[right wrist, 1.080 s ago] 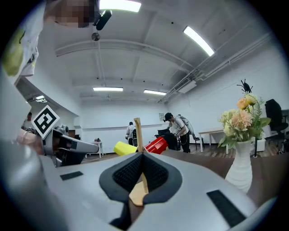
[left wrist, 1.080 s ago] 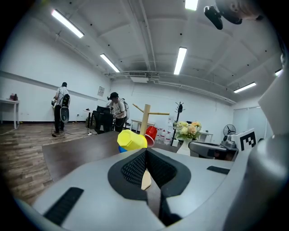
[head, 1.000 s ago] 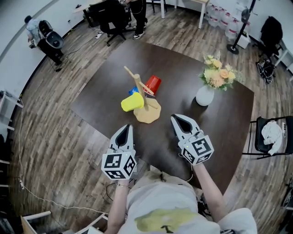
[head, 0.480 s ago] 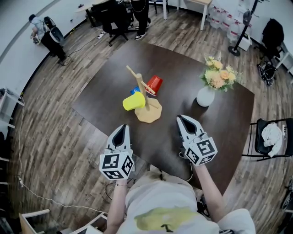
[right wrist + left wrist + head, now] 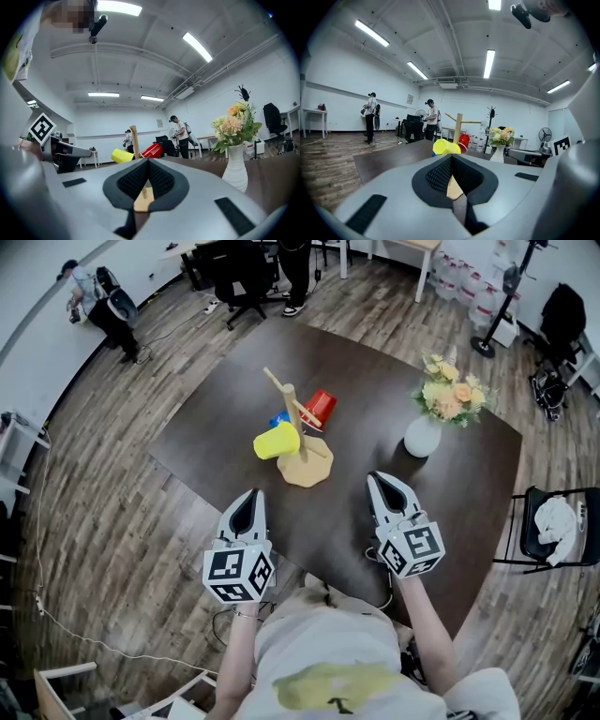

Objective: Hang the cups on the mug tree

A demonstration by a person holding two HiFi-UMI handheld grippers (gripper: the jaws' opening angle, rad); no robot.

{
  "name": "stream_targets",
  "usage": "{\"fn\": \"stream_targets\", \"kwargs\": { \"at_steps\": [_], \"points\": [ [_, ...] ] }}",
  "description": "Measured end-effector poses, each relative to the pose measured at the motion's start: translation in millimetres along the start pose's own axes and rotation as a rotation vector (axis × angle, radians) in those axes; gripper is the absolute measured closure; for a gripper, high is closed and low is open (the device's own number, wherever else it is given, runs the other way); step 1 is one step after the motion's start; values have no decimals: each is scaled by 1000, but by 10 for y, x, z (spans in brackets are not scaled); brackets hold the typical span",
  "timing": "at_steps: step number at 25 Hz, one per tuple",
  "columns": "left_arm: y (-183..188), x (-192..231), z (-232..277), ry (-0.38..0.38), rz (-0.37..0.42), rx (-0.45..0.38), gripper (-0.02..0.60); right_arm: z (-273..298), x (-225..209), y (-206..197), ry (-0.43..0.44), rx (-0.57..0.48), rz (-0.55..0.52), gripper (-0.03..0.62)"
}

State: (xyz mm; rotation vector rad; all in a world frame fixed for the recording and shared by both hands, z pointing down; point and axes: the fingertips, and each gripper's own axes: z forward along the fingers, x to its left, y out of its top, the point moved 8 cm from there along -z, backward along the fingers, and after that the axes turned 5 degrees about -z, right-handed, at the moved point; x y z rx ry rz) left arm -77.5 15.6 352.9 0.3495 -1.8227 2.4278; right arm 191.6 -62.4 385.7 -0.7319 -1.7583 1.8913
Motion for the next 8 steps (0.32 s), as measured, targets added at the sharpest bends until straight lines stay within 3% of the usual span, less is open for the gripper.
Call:
{"fn": "stream_targets", "kwargs": {
  "at_steps": [8],
  "points": [
    [2,-33,-29,0,-6,-9,566,-27,-31,38,-11,-18,-4,574]
  ]
}}
